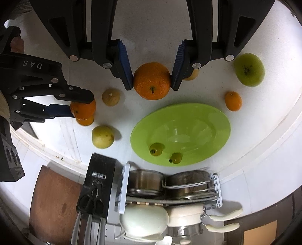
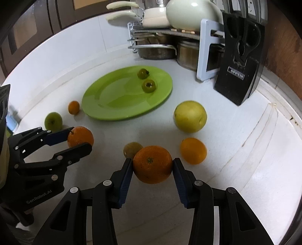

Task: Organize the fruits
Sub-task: 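Grasp a tangerine with the left tool while the right tool grasps another tangerine, then carry both tangerines onto the green plate and open both tools, then withdraw both open tools from the plate toward the brown fruits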

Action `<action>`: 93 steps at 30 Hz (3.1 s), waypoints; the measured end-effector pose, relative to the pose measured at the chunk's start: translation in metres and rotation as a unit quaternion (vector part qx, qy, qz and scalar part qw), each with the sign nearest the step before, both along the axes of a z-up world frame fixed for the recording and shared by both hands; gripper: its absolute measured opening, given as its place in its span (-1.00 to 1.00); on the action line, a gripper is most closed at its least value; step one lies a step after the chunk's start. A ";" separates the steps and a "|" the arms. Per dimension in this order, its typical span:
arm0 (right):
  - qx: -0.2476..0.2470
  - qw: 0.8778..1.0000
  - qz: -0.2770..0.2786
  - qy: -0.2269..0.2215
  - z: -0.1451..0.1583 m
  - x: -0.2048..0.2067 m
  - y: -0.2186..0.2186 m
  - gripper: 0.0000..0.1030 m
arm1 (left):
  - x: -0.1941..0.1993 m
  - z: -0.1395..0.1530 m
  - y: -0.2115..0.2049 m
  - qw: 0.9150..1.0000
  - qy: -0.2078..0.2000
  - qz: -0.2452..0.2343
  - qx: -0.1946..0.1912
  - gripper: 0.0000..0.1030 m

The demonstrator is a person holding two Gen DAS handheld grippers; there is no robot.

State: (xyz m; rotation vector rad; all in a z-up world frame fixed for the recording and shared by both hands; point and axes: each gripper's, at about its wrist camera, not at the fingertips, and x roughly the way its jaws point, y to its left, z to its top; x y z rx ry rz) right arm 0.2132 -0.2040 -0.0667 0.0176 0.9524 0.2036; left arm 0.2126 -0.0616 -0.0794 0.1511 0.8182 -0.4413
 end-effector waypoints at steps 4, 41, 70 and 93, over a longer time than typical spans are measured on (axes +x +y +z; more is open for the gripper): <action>0.005 1.000 0.001 -0.015 0.010 0.000 0.002 -0.14 | -0.001 0.011 0.003 1.000 -0.013 0.008 -0.002 -0.20; -0.007 0.996 0.057 -0.062 0.060 0.124 0.045 -0.14 | 0.105 0.069 0.033 0.996 -0.060 0.049 0.044 -0.20; -0.020 0.998 0.056 0.017 0.007 0.203 0.059 -0.14 | 0.193 0.011 0.037 0.997 0.040 0.037 0.061 -0.20; -0.016 0.998 0.067 -0.003 0.020 0.189 0.061 -0.13 | 0.172 0.035 0.050 0.997 0.014 0.064 0.037 -0.19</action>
